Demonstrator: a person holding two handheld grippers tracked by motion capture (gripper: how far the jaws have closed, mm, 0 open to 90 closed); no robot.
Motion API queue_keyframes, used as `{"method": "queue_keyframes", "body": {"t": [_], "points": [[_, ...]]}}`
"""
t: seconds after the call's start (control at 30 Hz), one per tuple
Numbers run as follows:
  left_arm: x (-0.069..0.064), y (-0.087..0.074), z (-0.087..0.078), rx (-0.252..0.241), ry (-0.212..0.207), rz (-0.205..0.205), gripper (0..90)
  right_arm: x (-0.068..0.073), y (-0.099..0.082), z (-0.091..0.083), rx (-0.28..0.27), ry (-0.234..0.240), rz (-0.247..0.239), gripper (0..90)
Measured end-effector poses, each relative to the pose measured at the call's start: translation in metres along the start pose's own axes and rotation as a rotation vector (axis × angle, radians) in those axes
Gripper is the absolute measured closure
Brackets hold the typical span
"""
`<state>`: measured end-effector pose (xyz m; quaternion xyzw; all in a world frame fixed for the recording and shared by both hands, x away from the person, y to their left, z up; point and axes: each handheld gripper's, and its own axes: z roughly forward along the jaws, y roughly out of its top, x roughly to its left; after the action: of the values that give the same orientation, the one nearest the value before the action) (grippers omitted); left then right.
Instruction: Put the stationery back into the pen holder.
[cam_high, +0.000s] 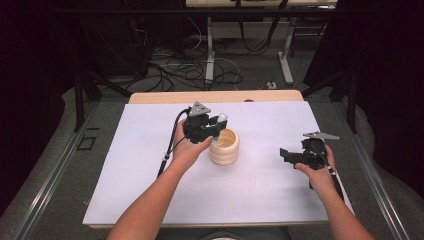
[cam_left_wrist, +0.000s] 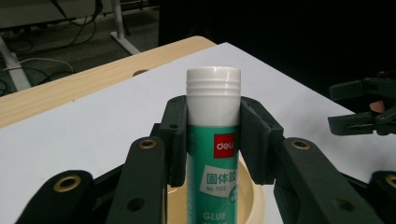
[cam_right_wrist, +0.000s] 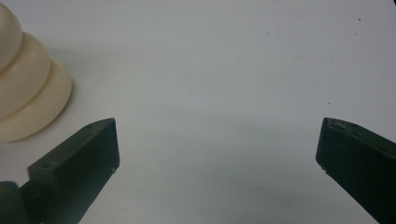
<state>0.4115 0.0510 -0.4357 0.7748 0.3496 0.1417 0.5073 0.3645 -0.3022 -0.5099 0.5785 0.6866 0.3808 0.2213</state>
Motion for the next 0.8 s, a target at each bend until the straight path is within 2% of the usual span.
{"method": "queue_keyframes", "body": {"t": [0.57, 0.8], "points": [[-0.004, -0.003, 0.028, 0.006, -0.009, -0.010, 65.3, 0.000, -0.001, 0.000, 0.007, 0.004, 0.001, 0.0], [-0.007, -0.007, 0.039, 0.029, -0.018, -0.002, 65.3, 0.000, -0.001, 0.000, 0.007, 0.006, -0.002, 0.0]]}}
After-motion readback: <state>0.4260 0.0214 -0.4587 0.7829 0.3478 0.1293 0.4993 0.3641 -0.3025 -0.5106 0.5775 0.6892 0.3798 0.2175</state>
